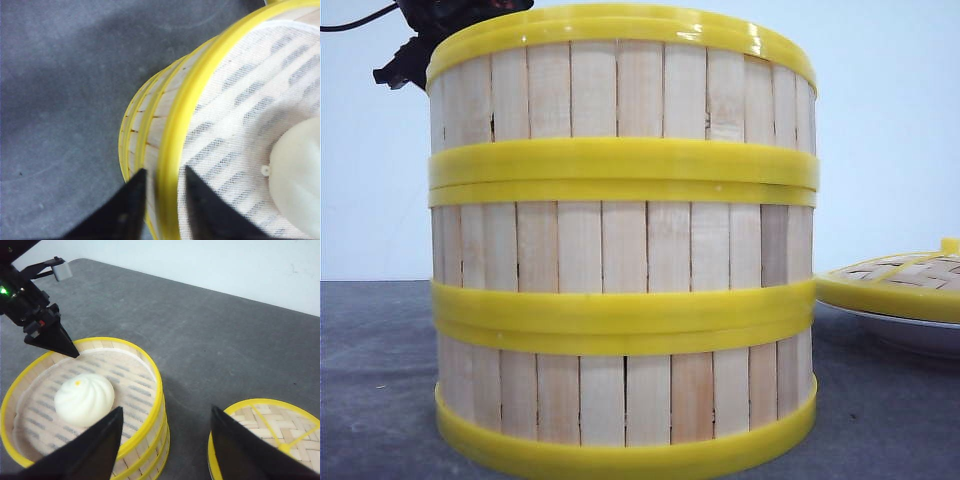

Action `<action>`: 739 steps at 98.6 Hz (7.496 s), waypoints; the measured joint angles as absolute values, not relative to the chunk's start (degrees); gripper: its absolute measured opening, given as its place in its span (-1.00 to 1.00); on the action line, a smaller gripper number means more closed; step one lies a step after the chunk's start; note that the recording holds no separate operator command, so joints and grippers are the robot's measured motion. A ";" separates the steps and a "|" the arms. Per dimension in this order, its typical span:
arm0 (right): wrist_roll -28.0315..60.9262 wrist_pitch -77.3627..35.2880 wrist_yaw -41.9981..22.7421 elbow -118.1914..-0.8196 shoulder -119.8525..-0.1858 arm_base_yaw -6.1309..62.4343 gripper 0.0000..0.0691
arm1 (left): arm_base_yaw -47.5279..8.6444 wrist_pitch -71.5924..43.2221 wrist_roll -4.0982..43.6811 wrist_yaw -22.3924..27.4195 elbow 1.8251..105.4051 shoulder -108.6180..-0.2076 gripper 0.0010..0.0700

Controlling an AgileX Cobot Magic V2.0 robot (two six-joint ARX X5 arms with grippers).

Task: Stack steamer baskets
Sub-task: 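Open the left gripper and withdraw it from the stack, then reach the right gripper to the bamboo lid and grasp its center knob, then lift the lid off the white plate and carry it over the stack, then lower the lid onto the top basket and open the right gripper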

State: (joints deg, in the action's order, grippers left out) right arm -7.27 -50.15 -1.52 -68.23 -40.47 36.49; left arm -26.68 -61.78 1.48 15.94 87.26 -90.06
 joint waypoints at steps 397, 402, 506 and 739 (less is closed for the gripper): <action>-7.90 -43.11 1.41 -68.58 -91.77 4.86 -0.68 | -25.26 -55.00 10.07 -1.65 55.07 -17.87 -0.02; -7.90 -43.20 1.45 -68.64 -91.81 4.86 -0.70 | -25.26 -55.00 10.07 -1.65 55.07 -17.87 -0.02; -5.74 -56.73 1.56 -83.70 -85.84 5.78 -0.83 | -25.26 -54.65 10.04 -1.83 55.07 -17.87 -0.02; -4.67 -67.64 3.44 -101.75 -93.32 50.22 -0.84 | -25.26 -55.07 10.04 -1.83 55.07 -17.87 -0.02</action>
